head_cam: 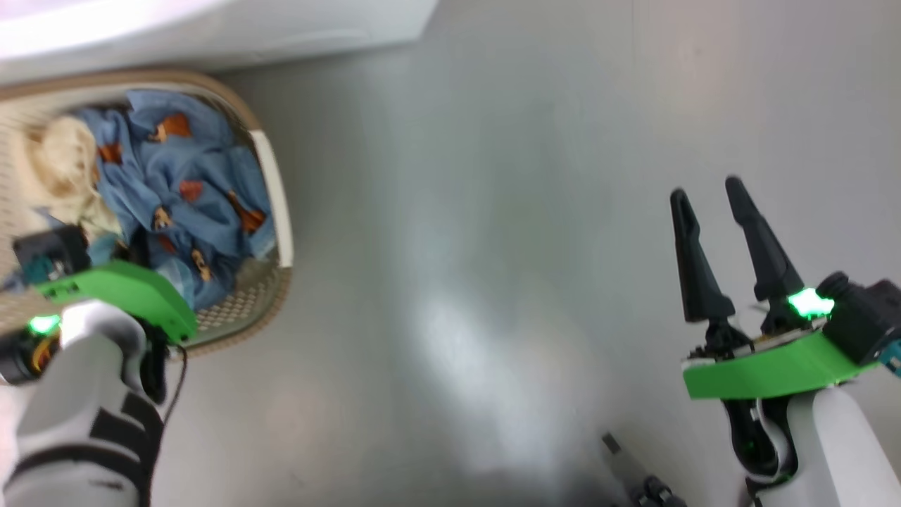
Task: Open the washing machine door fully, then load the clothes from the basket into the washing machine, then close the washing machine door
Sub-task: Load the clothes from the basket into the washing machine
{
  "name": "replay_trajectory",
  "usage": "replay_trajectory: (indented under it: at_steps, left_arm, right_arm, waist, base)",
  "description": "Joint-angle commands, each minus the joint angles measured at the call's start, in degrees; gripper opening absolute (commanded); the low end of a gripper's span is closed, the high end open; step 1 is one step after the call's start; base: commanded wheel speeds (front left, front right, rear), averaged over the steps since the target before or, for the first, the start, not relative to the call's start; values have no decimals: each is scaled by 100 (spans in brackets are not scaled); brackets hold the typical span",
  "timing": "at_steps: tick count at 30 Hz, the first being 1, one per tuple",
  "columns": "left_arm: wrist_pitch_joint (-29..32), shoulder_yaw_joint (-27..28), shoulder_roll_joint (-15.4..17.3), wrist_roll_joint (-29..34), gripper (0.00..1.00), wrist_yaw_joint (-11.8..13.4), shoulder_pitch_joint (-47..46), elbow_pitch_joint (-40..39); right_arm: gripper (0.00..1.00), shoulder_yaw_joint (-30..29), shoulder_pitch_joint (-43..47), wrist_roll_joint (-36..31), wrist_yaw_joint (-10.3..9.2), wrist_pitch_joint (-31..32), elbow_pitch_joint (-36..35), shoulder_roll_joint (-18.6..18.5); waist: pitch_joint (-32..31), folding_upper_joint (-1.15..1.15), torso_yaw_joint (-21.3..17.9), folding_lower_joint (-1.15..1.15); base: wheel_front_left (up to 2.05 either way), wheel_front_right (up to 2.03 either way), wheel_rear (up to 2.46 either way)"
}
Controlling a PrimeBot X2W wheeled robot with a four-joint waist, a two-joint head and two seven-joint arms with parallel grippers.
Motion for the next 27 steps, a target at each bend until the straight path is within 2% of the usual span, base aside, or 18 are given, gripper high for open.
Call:
replay_trajectory:
  at_steps: [1, 10, 27]
  left_arm:
    - [-96, 185, 170, -59, 0, -2, 405, -202]
    - [-109, 523, -40, 43, 0, 298, 1772, -1803]
    - [-110, 661, -267, 376, 0, 475, 3348, -3749]
  right_arm:
    - [100, 71, 344, 30, 9, -27, -66, -23]
    - [100, -10, 786, -26, 9, -27, 54, 65]
    - [100, 74, 1339, -101, 9, -27, 174, 185]
  waist:
    - [-693, 0, 380, 0]
    - [-1767, 0, 606, 0]
    - [-2932, 0, 599, 0]
  base:
    - [0, 0, 0]
    - [0, 0, 0]
    - [0, 0, 0]
